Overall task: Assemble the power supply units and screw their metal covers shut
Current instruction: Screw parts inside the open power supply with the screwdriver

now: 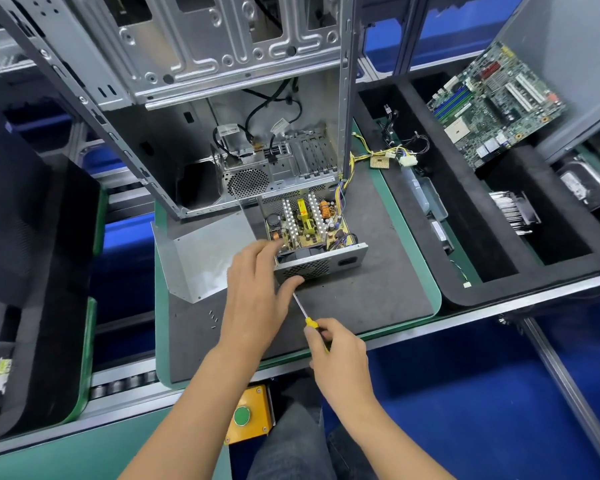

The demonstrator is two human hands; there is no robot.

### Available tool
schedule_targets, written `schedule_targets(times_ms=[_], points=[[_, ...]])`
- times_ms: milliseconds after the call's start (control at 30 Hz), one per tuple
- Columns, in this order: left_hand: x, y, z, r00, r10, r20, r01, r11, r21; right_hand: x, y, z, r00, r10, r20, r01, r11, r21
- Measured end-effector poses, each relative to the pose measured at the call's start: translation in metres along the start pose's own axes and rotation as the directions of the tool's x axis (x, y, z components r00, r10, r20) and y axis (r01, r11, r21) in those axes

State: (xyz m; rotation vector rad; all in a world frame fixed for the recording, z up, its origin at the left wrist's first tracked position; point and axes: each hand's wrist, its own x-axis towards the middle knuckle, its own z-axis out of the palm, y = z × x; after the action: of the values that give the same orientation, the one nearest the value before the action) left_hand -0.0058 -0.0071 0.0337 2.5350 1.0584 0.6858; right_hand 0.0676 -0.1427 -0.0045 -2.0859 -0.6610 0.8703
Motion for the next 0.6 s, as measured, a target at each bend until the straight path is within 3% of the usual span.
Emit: schedule_targets(times_ms=[67, 133, 333, 500, 600], points=[[0.016, 0.001, 0.000, 0.979, 0.002, 0.203, -0.005, 1.000, 0.015, -0.001, -0.001, 0.002, 1.000, 0.030, 0.005, -0.030, 0.997, 0.066], [0.026, 0.004, 0.002, 0.960, -0.007, 0.279, 0.002, 1.000, 0.018, -0.003, -0.004, 0.004, 0.999, 0.053, 0.005, -0.054, 0.994, 0.090], [0.033, 0.007, 0.002, 0.968, 0.039, 0.250, -0.045, 0.999, 0.021, -0.001, -0.001, -0.001, 0.993, 0.088, -0.075, -0.082, 0.994, 0.078], [0.034, 0.011, 0.003, 0.967, 0.006, 0.256, -0.014, 0.999, 0.030, 0.004, -0.002, -0.013, 0.995, 0.102, -0.009, -0.100, 0.986, 0.135], [0.039, 0.017, -0.001, 0.977, -0.004, 0.214, -0.003, 0.999, 0.036, 0.001, 0.004, -0.018, 0.999, 0.031, -0.027, -0.030, 1.000, 0.004]])
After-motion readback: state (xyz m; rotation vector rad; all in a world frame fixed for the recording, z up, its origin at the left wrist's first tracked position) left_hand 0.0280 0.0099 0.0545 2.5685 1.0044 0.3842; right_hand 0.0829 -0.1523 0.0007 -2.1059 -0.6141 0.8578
